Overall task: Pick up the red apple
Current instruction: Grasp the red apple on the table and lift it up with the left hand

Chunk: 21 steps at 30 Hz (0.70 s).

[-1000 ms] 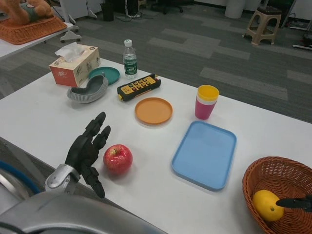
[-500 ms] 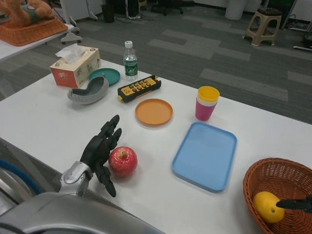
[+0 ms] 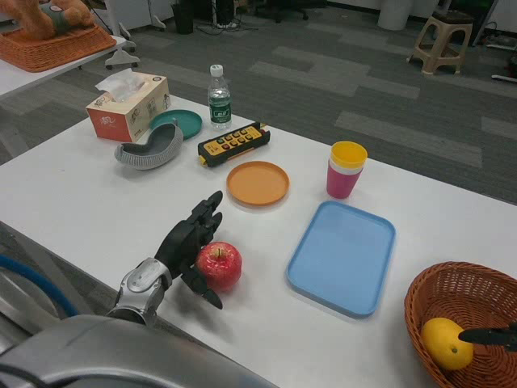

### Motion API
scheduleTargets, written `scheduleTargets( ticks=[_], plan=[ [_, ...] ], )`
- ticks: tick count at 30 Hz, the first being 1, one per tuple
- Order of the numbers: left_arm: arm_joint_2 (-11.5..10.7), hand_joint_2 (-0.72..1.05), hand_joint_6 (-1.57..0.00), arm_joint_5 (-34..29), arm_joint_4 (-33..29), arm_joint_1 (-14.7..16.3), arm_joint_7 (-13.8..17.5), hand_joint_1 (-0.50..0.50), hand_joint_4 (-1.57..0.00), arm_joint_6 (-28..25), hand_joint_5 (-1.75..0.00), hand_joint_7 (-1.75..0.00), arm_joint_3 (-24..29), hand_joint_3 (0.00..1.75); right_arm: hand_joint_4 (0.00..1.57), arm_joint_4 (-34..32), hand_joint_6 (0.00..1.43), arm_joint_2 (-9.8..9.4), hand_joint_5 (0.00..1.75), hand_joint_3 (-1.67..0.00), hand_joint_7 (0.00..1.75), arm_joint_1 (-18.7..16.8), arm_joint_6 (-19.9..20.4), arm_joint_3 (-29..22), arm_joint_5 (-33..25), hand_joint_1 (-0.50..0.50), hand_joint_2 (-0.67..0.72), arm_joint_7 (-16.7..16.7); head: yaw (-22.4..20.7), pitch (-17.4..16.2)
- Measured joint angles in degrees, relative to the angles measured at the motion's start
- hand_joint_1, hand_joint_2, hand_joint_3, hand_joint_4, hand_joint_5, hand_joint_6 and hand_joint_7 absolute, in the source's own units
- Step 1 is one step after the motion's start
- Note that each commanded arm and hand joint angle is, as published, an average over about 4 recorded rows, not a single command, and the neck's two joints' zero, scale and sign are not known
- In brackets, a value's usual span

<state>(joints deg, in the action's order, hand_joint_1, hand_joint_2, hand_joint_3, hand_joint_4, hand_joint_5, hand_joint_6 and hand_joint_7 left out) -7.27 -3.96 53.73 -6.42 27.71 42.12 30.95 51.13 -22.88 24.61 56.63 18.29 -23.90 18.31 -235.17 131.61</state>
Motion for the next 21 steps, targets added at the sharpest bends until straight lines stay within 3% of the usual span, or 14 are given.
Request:
scheduleTargets(
  ticks=[3,6,14,21],
  plan=[
    [-0.1,0.74,0.0,5.7,0.1,-0.1,-0.4,-0.5,0.0,0.5,0.0,0.0,0.2,0.02,0.0,-0.2,0.0,0.0,0.0,0.0,0.0,0.0,0.0,0.0,0.0,-0.21,0.72,0.0,0.0,-0.1],
    [-0.1,1.03,0.0,11.2,0.1,-0.2,-0.5,-0.5,0.0,0.7,0.0,-0.05,1.1,0.09,0.0,-0.5,0.0,0.0,0.0,0.0,0.0,0.0,0.0,0.0,0.0,-0.21,0.72,0.0,0.1,-0.1],
    [-0.5,1.05,0.0,28.7,-2.7,-1.4,-0.8,-0.5,0.0,-1.3,0.0,-0.07,3.3,0.09,0.0,-1.5,0.0,-0.01,0.0,0.0,0.0,0.0,0.0,0.0,0.0,-0.21,0.72,0.0,0.3,-0.2],
    [-4.1,1.05,0.0,32.6,-4.0,-3.9,0.2,-0.5,-0.04,-7.6,0.0,-0.14,-1.4,0.09,0.0,-1.8,0.0,-0.05,0.0,0.0,0.0,-0.2,0.0,0.0,-0.1,-0.21,0.72,0.0,0.7,-0.2]
  ],
)
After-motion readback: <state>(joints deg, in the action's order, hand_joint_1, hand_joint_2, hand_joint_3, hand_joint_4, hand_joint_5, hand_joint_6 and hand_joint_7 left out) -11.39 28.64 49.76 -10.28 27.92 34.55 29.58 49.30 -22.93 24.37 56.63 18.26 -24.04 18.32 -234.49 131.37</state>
